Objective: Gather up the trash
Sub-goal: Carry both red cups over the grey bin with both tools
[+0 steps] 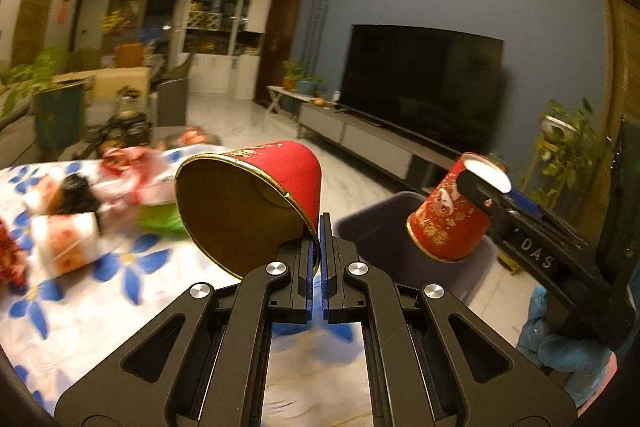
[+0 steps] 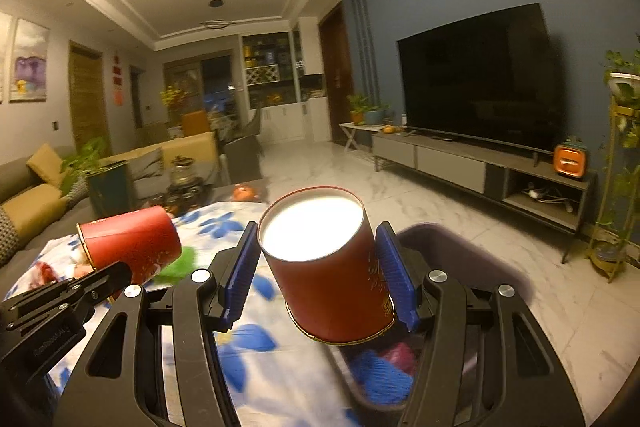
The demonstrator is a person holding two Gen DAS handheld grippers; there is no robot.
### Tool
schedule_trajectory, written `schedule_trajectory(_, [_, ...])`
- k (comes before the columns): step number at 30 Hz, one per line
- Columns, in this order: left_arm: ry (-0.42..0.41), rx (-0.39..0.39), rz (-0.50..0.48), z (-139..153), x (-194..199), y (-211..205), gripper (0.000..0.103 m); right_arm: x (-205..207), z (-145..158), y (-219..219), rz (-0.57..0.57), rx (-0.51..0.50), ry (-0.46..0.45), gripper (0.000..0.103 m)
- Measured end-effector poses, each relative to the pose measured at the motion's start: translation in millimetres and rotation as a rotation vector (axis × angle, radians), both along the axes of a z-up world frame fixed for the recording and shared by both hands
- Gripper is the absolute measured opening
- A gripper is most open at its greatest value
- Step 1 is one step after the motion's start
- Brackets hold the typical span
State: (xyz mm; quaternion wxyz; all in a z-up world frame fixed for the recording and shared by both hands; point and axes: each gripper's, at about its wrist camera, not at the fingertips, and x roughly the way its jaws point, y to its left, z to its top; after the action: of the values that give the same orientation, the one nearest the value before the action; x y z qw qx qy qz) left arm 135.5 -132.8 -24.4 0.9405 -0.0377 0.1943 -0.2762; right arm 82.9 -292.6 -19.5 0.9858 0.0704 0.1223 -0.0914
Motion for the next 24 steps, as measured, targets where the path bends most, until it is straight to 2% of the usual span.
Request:
schedule_trajectory(5, [-0.016, 0.009, -0.093, -2, 4, -47, 0.002, -6, -2, -28, -0.063, 0.005, -0.002, 0.058])
schedule_trajectory(12, [-0.015, -0.008, -0.184, -8, 12, -91, 0.002, -9, -5, -50, -0.116, 0.004, -0.001, 0.058])
schedule_trajectory(24, [0.006, -0.01, -0.241, -21, 32, -120, 0.002, -3, -12, -76, -0.143, 0.017, 0.005, 0.058])
